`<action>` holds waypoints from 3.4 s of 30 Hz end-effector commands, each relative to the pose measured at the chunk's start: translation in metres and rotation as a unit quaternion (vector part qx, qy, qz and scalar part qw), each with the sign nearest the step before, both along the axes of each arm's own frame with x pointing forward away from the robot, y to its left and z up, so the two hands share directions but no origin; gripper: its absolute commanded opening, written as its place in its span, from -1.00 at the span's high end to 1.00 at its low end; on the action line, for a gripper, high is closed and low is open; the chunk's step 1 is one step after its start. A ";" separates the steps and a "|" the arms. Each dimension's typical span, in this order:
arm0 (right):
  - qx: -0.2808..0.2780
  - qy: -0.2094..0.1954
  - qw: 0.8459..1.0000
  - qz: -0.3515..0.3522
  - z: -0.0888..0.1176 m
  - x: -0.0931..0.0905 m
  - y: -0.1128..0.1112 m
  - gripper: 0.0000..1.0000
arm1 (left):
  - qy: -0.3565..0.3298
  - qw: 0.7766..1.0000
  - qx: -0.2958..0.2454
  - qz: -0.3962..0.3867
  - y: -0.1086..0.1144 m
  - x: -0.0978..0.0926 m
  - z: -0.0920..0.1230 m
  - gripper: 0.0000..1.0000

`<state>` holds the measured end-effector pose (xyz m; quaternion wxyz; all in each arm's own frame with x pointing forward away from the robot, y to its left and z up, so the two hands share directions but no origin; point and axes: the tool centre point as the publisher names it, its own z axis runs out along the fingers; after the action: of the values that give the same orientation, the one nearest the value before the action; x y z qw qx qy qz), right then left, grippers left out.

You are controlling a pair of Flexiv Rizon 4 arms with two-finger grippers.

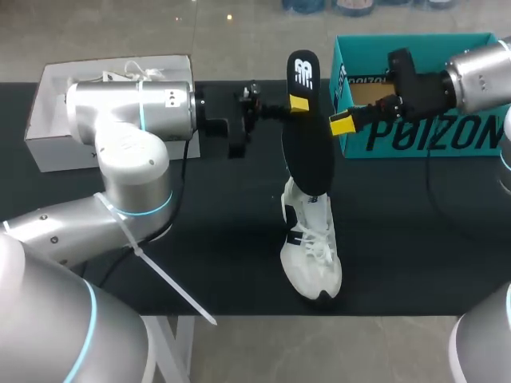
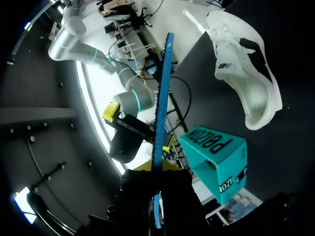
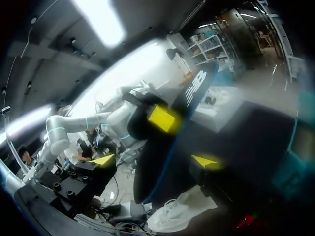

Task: Take the shoe out of the shoebox, open the shoe tongue, remove and reinsert the insole, then place the shoe into the shoebox

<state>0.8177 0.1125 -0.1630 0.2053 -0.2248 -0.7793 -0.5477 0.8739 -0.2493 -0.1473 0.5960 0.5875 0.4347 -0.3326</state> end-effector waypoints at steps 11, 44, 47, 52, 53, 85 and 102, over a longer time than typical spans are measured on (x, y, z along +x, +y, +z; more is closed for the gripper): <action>0.012 0.010 1.000 0.023 -0.002 0.020 0.019 -1.00 | -0.001 1.000 0.001 0.000 0.000 0.000 0.000 1.00; 0.023 0.021 0.999 0.026 -0.009 0.013 0.026 0.80 | -0.001 1.000 0.001 0.000 0.000 0.000 0.000 1.00; 0.023 0.022 0.999 0.027 -0.008 0.013 0.026 0.11 | -0.001 1.000 0.001 0.000 0.000 0.000 0.000 1.00; 0.023 0.022 0.999 0.025 -0.007 0.013 0.024 -0.41 | -0.001 1.000 0.001 0.000 0.000 0.000 0.000 1.00; 0.023 0.022 0.999 0.024 -0.007 0.013 0.024 -0.40 | -0.001 1.000 0.001 0.000 0.000 0.000 0.000 1.00; 0.022 0.008 0.999 0.031 0.000 0.005 0.021 1.00 | 0.067 0.997 0.041 -0.016 0.005 -0.010 0.001 -1.00; 0.001 0.006 1.000 0.020 -0.011 0.012 0.005 1.00 | 0.320 0.947 -0.011 -0.033 0.091 -0.090 -0.008 -1.00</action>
<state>0.8289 0.1173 -0.1721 0.2195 -0.2147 -0.7821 -0.5422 0.8078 -0.1965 -0.1552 0.4078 0.4744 0.5808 -0.5210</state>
